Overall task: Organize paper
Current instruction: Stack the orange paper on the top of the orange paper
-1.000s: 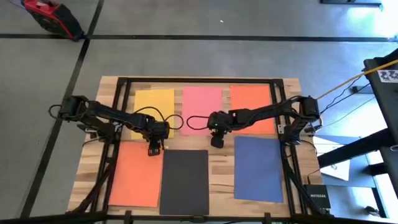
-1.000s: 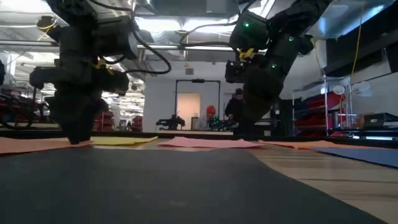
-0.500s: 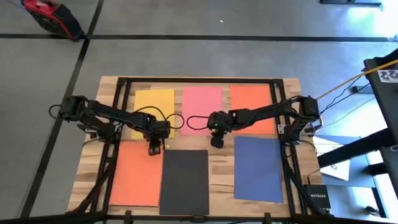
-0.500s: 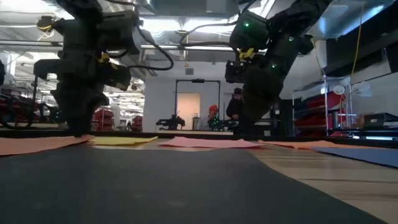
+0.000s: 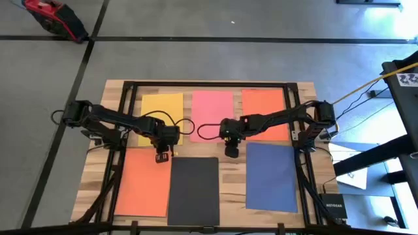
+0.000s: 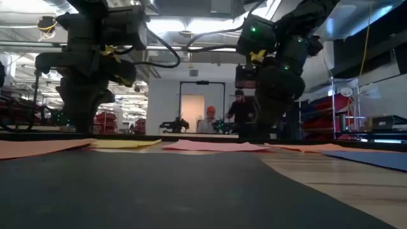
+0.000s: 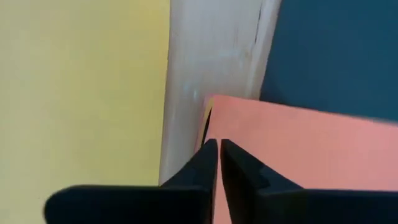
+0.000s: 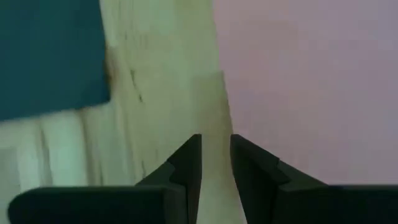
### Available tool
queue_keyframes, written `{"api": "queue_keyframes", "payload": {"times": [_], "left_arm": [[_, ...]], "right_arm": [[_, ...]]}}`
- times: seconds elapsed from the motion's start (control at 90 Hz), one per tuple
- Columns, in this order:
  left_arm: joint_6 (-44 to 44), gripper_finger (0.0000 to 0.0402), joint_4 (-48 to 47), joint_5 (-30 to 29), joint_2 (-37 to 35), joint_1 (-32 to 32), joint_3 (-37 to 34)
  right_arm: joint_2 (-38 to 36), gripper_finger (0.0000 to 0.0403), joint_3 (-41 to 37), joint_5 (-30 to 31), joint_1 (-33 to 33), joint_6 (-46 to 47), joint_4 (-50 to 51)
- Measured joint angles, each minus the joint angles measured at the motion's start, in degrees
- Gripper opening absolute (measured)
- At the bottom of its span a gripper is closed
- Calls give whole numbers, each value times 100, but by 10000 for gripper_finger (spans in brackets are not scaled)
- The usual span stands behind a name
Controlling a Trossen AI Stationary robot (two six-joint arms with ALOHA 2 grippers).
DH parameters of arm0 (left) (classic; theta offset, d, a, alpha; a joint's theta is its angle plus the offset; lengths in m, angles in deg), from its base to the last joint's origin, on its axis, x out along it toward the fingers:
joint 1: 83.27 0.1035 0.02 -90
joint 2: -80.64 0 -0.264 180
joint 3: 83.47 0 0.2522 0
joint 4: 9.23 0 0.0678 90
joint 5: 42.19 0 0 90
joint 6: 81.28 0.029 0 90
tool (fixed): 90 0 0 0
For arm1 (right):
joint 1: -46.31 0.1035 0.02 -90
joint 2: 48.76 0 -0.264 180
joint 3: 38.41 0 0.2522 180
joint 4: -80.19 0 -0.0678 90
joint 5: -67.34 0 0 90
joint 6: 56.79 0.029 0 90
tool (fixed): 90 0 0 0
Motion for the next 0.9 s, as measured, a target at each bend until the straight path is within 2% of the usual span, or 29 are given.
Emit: {"api": "queue_keyframes", "payload": {"times": [0.167, 0.411, 0.589, 0.767, 0.9], "left_arm": [[254, 41, 110, -47, 0, 6, 0], [197, 114, 607, -45, 0, 7, -114], [28, 157, 619, -47, 2, 7, -349], [81, 170, 632, -67, 4, -31, -365], [103, 155, 632, -258, 4, -28, -367]], "right_arm": [[0, 74, 0, 62, 0, -4, 6], [0, 74, 0, 68, -1, -9, 4], [0, 74, 0, 70, -1, -45, 5], [0, 74, 2, 72, -2, -153, 2], [0, 74, 0, 72, -2, -153, 0]]}}
